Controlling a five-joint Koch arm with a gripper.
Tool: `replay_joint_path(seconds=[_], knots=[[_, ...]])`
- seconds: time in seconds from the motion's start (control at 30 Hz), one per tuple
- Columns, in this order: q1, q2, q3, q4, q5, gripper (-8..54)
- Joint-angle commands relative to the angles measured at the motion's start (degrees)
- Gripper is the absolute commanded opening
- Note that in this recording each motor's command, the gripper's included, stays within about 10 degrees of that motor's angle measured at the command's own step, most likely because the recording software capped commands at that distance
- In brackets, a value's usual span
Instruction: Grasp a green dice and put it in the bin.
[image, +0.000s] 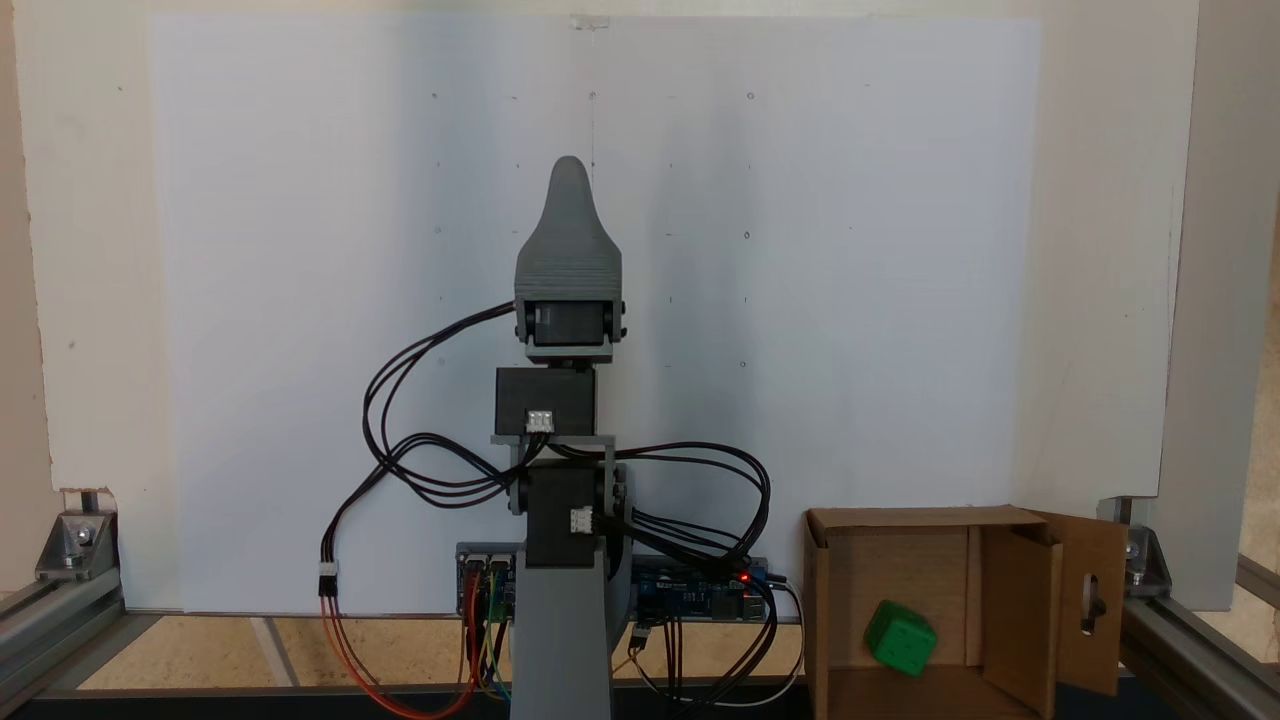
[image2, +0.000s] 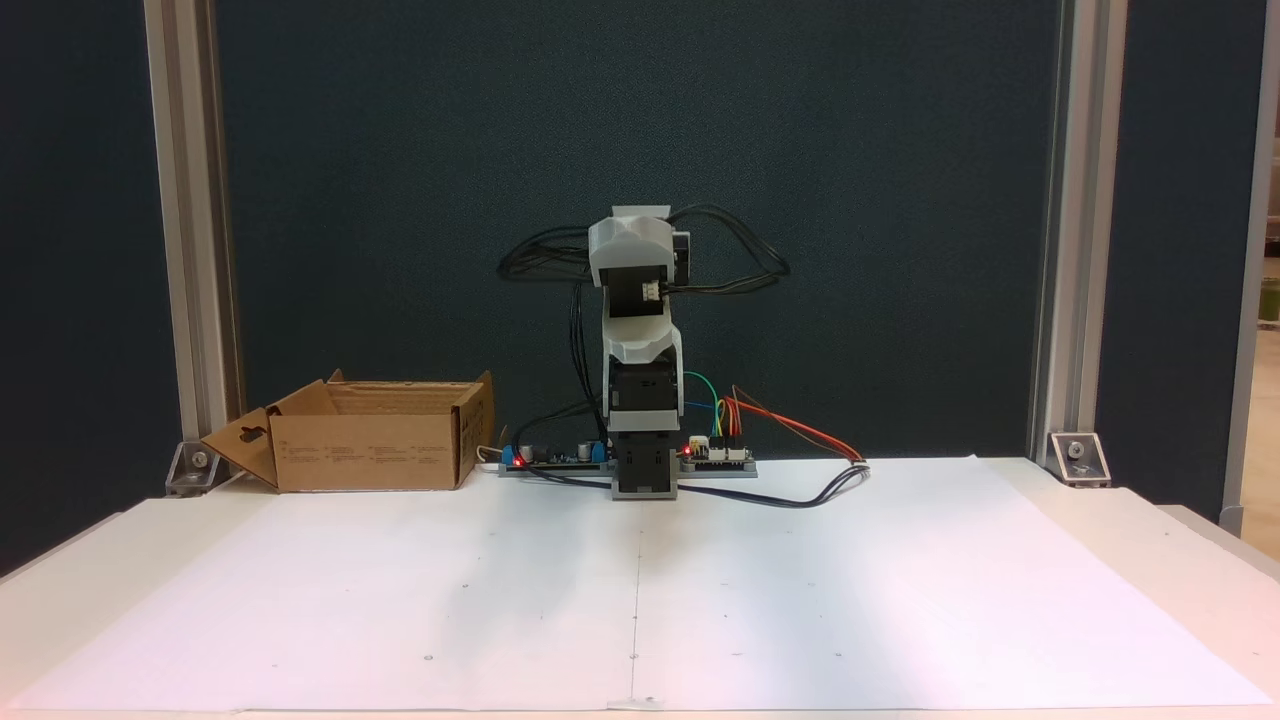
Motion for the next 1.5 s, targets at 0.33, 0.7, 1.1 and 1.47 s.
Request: replay_joint_path(seconds=[0.33, 0.7, 1.1, 1.47], knots=[[-0.8, 6.6, 21.2, -32.4, 1.1, 43.8], [-0.7, 6.6, 32.1, -56.9, -5.4, 43.8], [-0.1, 6.4, 43.1, -67.9, -5.1, 43.9], [0.1, 6.2, 43.6, -67.5, -5.4, 44.6]])
